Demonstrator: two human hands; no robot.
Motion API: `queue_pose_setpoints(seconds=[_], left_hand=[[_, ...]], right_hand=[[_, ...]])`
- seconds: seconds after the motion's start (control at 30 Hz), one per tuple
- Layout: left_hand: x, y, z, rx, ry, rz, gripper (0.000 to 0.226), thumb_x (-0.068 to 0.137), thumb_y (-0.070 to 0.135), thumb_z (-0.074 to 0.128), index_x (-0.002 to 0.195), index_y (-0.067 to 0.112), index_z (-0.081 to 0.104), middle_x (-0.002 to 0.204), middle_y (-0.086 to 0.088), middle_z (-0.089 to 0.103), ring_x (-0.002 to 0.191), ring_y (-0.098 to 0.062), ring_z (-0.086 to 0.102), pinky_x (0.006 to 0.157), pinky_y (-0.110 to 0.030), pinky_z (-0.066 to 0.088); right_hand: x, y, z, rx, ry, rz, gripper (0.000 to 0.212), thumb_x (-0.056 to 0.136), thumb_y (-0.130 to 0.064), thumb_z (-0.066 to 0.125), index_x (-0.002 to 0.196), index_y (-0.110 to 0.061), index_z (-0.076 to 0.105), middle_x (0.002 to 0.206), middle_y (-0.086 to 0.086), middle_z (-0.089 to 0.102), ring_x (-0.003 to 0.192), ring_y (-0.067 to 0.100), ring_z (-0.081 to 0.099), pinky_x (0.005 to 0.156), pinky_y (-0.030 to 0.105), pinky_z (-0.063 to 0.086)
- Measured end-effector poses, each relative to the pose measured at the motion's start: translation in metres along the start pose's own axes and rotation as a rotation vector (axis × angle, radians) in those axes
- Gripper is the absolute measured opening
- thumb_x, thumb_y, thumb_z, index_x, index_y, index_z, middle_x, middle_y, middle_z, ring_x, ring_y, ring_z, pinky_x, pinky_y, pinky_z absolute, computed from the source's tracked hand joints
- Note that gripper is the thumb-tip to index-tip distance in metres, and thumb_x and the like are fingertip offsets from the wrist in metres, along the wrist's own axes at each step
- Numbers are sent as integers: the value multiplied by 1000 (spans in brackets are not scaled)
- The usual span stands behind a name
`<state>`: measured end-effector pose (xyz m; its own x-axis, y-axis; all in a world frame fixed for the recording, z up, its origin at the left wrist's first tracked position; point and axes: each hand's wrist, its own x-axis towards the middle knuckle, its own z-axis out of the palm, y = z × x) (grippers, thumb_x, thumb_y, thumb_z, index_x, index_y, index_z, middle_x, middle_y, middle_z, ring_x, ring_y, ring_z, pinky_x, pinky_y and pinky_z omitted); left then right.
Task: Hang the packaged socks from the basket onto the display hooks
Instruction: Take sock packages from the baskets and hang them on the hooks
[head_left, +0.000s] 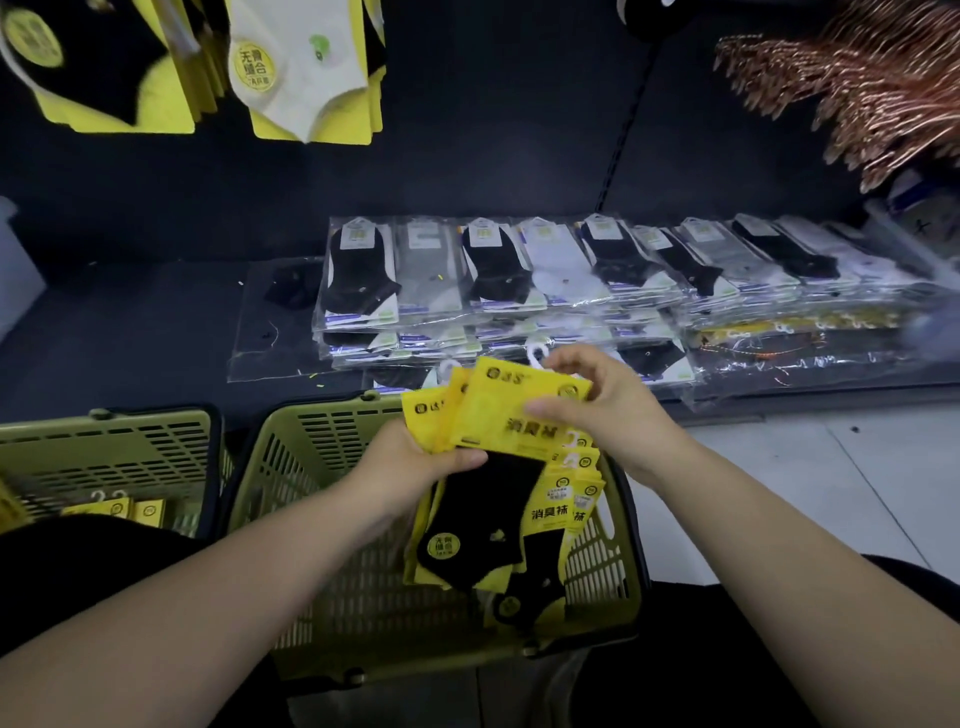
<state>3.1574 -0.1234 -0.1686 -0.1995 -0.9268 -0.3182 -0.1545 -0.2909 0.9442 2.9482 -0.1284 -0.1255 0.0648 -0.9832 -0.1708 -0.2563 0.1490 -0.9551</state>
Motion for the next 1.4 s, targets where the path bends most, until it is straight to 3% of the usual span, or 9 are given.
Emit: queue_pose_setpoints(seconds=[0.13,0.23,0.33,0.5,0.7,0.87,1.03,1.17,1.4], left_hand=[[8,0,-16,-37,168,-92,23,76,9,77,90,25,68,97,2,69,90,-15,63,87,-28,42],[10,-5,-23,-52,194,-148,21,76,9,77,82,27,66,87,6,68,84,-11,60,86,-29,39],[13,-9,-25,-67,194,-177,21,76,10,77,78,28,66,79,12,67,78,-4,58,75,-27,40],[16,-9,-28,-63,206,-154,21,77,10,76,80,28,66,79,13,66,76,-1,58,62,-19,38],[13,-11,-35,-5,206,-123,21,78,11,76,82,28,65,78,14,66,72,1,59,57,-18,38],[13,-12,-38,-34,222,-116,20,79,11,75,83,28,66,81,12,67,75,-1,59,59,-19,39],[16,-11,-43,-74,309,-122,15,79,11,75,86,23,68,92,0,70,84,-16,64,73,-27,46],[19,-8,-46,-136,356,-42,23,78,7,74,93,22,66,97,1,69,87,-14,64,80,-29,46],[19,6,-42,-232,48,-4,19,81,33,64,99,26,67,95,12,75,98,-12,67,78,-28,49]], right_hand=[[12,33,-16,-376,6,155,60,72,-49,73,122,-23,52,127,-1,55,114,16,55,88,25,45],[12,74,-9,-1027,-153,251,111,70,-48,78,150,-11,11,156,14,16,143,28,20,114,39,24],[13,96,-1,-1151,-243,252,132,65,-58,77,150,-11,-13,160,11,-6,147,30,3,120,42,11],[14,99,7,-1278,-126,149,104,60,-63,76,139,-16,28,134,9,31,122,31,32,107,41,30],[0,118,15,-903,-264,189,96,63,-38,85,140,-23,28,137,5,38,116,25,50,88,30,45],[-4,121,5,-727,-251,180,86,62,-29,88,132,-25,39,110,-6,54,102,16,56,76,24,44],[2,91,-2,-486,-256,142,71,55,-17,91,111,-29,50,112,0,61,107,14,57,90,29,48],[5,39,-12,-161,-244,49,56,50,-9,90,98,-23,65,98,-5,73,94,10,67,79,21,53],[17,-5,5,308,-92,37,59,40,-7,84,94,-20,65,98,7,71,82,24,71,69,37,60]])
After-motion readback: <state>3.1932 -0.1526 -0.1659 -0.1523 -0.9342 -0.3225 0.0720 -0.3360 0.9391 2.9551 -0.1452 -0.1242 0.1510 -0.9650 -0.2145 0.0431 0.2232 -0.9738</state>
